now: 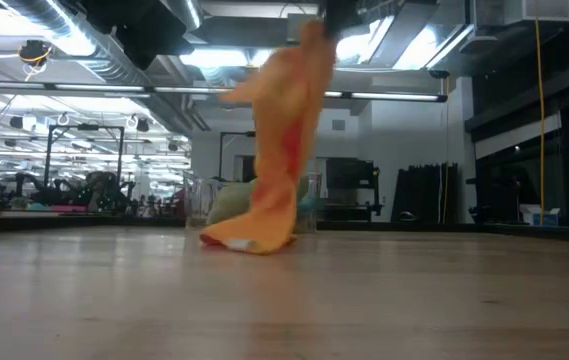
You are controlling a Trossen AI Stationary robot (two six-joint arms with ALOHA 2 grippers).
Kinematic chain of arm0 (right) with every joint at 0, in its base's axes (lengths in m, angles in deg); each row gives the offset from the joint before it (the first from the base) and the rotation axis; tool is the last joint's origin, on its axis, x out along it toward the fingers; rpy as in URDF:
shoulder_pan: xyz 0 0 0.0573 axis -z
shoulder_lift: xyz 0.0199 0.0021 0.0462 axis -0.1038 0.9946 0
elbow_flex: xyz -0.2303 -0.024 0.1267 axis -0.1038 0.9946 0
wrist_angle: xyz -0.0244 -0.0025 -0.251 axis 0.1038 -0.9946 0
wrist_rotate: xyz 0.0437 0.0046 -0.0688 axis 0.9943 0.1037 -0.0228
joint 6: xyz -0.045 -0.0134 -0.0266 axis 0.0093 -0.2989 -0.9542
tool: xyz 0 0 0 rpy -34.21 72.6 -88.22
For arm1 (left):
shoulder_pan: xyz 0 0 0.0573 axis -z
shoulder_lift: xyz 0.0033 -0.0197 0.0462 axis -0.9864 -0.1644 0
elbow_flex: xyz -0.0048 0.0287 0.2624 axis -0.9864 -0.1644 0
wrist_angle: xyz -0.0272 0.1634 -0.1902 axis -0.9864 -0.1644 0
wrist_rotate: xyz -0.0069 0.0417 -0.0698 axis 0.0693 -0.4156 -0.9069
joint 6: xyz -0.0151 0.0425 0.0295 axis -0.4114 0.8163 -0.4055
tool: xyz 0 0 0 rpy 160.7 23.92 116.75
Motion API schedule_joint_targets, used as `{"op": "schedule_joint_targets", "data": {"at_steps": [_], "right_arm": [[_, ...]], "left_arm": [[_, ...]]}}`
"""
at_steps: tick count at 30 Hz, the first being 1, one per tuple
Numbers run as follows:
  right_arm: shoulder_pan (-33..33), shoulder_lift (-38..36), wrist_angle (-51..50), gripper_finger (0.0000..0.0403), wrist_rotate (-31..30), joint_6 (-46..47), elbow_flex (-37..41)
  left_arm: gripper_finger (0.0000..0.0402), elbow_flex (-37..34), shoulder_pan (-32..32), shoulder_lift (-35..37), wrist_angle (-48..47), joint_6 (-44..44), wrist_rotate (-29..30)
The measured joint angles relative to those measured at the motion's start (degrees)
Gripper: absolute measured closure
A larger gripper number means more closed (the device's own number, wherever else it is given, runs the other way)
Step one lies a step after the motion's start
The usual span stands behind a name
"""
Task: Fold microfiber towels
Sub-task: Fold the orange towel
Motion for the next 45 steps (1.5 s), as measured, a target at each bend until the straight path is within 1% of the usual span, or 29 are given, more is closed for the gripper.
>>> {"op": "schedule_joint_targets", "data": {"at_steps": [2,4,6,8,10,12,14,17,22,24,27,30,32,35,37,41,43,45], "right_arm": [[2.1,-3.6,0.0,0.0400,12.8,3.7,0.6],[4.3,-6.2,-0.1,0.0400,22.5,2.4,1.7],[6.3,-7.8,0.2,0.0399,29.2,-5.1,2.8],[7.7,-9.0,1.5,0.0399,37.0,-10.6,3.4],[8.5,-9.6,6.1,0.0399,42.8,-16.5,3.4],[8.9,-9.7,13.1,0.0399,46.2,-22.4,3.3],[8.9,-9.6,18.7,0.0399,47.0,-26.9,2.6],[8.8,-9.7,26.5,0.0398,45.7,-31.2,1.2],[8.9,-9.7,28.8,0.0400,44.9,-33.8,-2.3],[8.9,-9.7,28.5,0.0399,44.9,-33.9,-3.6],[8.9,-9.7,28.5,0.0399,44.9,-34.3,-5.2],[8.7,-9.6,27.7,0.0399,44.9,-36.5,-6.2],[8.6,-9.6,27.0,0.0399,44.9,-37.3,-7.0],[8.2,-9.6,25.7,0.0399,45.1,-38.1,-8.3],[7.8,-9.6,24.3,0.0399,45.2,-38.4,-9.4],[6.7,-9.6,23.0,0.0399,44.9,-38.5,-11.6],[6.1,-9.6,22.8,0.0398,43.4,-38.6,-13.0],[5.6,-9.6,23.0,0.0398,41.7,-39.2,-14.0]], "left_arm": [[0.0260,0.0,0.0,0.0,0.0,0.0,0.0],[0.0260,0.0,0.0,0.0,0.0,0.0,0.0],[0.0260,0.0,0.0,0.0,0.0,0.0,0.0],[0.0260,0.0,0.0,0.0,0.1,0.0,0.0],[0.0260,0.0,0.0,0.0,0.5,0.0,0.0],[0.0260,0.0,0.0,0.0,1.7,0.0,0.0],[0.0260,0.0,0.0,0.0,3.1,0.0,-0.1],[0.0260,0.0,0.1,-0.1,4.8,0.0,-1.1],[0.0260,0.0,0.1,-1.8,6.2,1.1,0.1],[0.0260,0.0,-0.2,-3.1,7.4,1.8,0.8],[0.0260,0.0,-0.7,-5.4,11.6,1.9,1.5],[0.0260,0.0,-1.5,-7.7,14.6,1.9,1.7],[0.0260,0.0,-2.2,-8.8,14.8,1.9,3.3],[0.0260,0.0,-3.4,-10.3,14.1,1.9,7.4],[0.0260,0.0,-4.1,-11.2,14.1,1.9,8.6],[0.0260,0.0,-5.1,-12.6,14.1,1.7,8.6],[0.0260,0.0,-5.4,-13.5,14.1,1.5,8.0],[0.0260,0.0,-5.8,-14.3,14.1,1.5,6.2]]}}
